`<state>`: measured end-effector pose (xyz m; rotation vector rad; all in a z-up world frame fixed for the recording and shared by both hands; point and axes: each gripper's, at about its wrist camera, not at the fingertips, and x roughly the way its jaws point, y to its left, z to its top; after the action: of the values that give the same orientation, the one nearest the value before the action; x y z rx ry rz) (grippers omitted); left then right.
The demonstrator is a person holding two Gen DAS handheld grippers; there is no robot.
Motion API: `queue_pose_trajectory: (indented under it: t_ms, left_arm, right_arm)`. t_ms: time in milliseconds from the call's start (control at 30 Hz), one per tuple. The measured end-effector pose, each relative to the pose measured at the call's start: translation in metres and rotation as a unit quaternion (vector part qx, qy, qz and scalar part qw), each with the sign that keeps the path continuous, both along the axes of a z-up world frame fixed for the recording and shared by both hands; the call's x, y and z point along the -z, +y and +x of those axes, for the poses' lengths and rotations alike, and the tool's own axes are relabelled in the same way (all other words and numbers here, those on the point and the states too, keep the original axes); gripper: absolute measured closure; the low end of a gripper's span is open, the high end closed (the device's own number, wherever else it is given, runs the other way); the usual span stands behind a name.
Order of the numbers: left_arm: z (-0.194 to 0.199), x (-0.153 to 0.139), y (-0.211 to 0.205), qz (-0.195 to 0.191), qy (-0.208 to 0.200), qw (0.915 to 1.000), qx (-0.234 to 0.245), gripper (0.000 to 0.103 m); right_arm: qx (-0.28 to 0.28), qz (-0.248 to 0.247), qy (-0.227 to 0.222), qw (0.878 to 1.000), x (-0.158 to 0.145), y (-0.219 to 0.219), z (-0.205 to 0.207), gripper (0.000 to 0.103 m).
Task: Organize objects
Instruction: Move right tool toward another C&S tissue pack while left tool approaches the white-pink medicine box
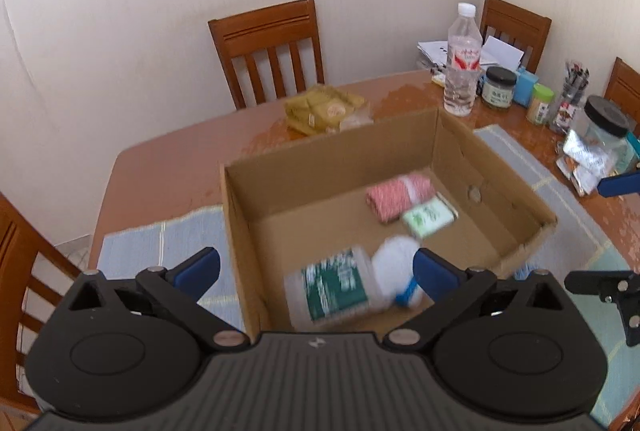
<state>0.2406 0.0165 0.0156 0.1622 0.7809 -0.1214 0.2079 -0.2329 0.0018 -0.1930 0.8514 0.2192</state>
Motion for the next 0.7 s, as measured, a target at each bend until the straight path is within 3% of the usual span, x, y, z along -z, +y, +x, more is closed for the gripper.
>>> queue_pose_trajectory:
  t_ms: [133, 400, 700]
  left_arm:
    - [-0.027, 0.012, 0.007, -0.021, 0.024, 0.9995, -0.009, 0.001]
    - [-0.082, 0.032, 0.011, -0.011, 0.033, 0.9992, -0.02, 0.001]
    - [-0.139, 0.045, 0.018, -0.013, 0.035, 0.9989, -0.028, 0.001]
  right_arm:
    - [-0.002, 0.001, 0.014, 1.0, 0.011, 0.009, -0.017, 0.0]
    - [0.01, -0.012, 0.042, 0.999, 0.048, 0.016, -0.043, 0.0]
    - [0.021, -0.005, 0.064, 0.998, 0.071, 0.028, -0.063, 0.0]
